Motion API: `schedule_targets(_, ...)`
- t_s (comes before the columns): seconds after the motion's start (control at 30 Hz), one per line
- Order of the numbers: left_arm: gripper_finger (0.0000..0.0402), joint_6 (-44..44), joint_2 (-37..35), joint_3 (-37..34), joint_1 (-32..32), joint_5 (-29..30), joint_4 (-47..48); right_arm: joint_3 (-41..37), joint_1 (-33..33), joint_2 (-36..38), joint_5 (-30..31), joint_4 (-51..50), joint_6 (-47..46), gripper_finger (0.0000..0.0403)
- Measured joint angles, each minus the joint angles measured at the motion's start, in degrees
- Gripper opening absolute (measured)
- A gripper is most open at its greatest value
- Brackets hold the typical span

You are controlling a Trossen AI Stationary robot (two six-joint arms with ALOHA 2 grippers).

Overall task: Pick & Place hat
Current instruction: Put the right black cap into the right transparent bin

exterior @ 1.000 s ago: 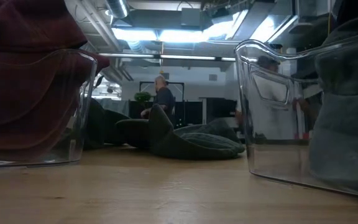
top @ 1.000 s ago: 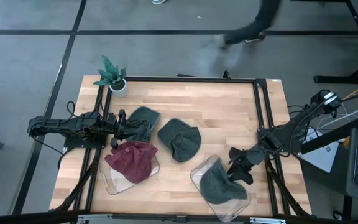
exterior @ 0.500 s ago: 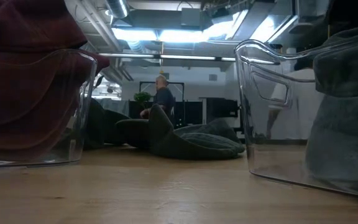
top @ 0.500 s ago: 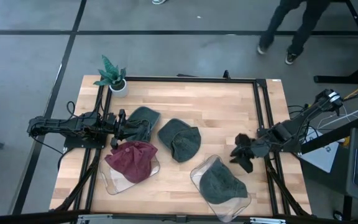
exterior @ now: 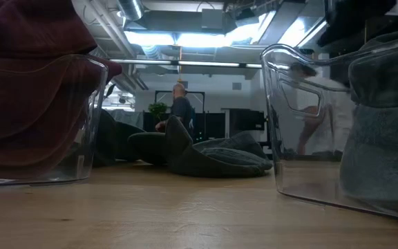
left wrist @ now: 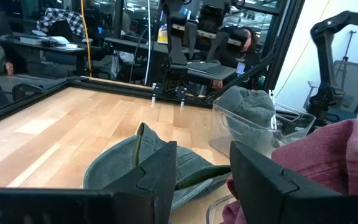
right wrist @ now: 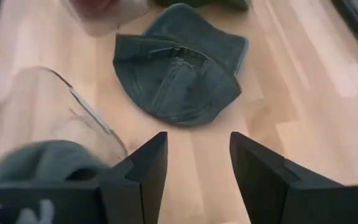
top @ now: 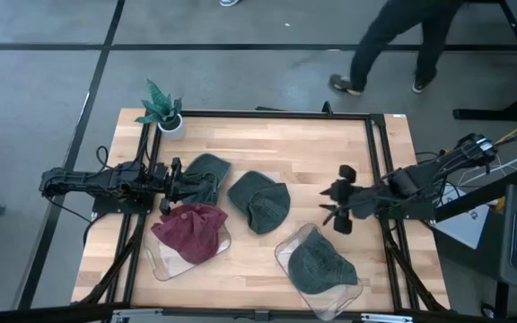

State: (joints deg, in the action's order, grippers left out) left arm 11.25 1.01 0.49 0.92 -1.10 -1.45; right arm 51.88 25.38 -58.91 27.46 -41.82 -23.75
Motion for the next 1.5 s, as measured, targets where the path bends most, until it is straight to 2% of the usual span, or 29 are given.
schedule_targets(0.13, 0.0143, 0.02, -0.02, -0.02, 0.01, 0.00, -0.02, 3.57, -3.78, -6.48, -4.00, 0.60, 7.10, 0.0172)
schedule_targets(0.37, 0.0143, 0.00, 0.00, -0.02, -0.02, 0.00, -0.01, 10.48, -11.03, -19.06, -17.39, 0.70, 13.00, 0.0172)
schedule_targets(0.6, 0.0143, 0.00, 0.01, -0.02, 0.01, 0.00, -0.02, 16.95, -16.08, -29.05, -29.73, 0.84, 25.50, 0.0172)
schedule_targets(0.67, 0.0143, 0.00, -0.01, -0.02, -0.01, 0.00, -0.02, 18.61, -17.89, -31.69, -32.33, 0.79, 23.09, 0.0172)
schedule_targets(0.8, 0.0143, 0.01, 0.01, -0.02, -0.01, 0.00, -0.01, 21.34, -20.84, -37.03, -36.52, 0.12, 11.16, 0.0172)
schedule_targets(0.93, 0.0143, 0.00, -0.01, -0.01, -0.01, 0.00, 0.00, 22.68, -21.93, -41.62, -41.71, -0.05, 2.97, 0.0172)
schedule_targets(1.07, 0.0143, 0.02, 0.01, 0.01, 0.00, 0.00, 0.00, 22.84, -22.59, -45.11, -43.30, -0.04, -2.94, 0.0172)
schedule_targets(1.3, 0.0143, 0.00, 0.00, -0.02, -0.01, 0.00, -0.02, 22.86, -24.04, -49.05, -43.11, 2.80, -7.09, 0.0172)
schedule_targets(1.5, 0.0143, 0.01, 0.01, -0.02, -0.02, 0.00, 0.00, 22.84, -24.06, -49.75, -42.70, 4.78, -4.23, 0.0193)
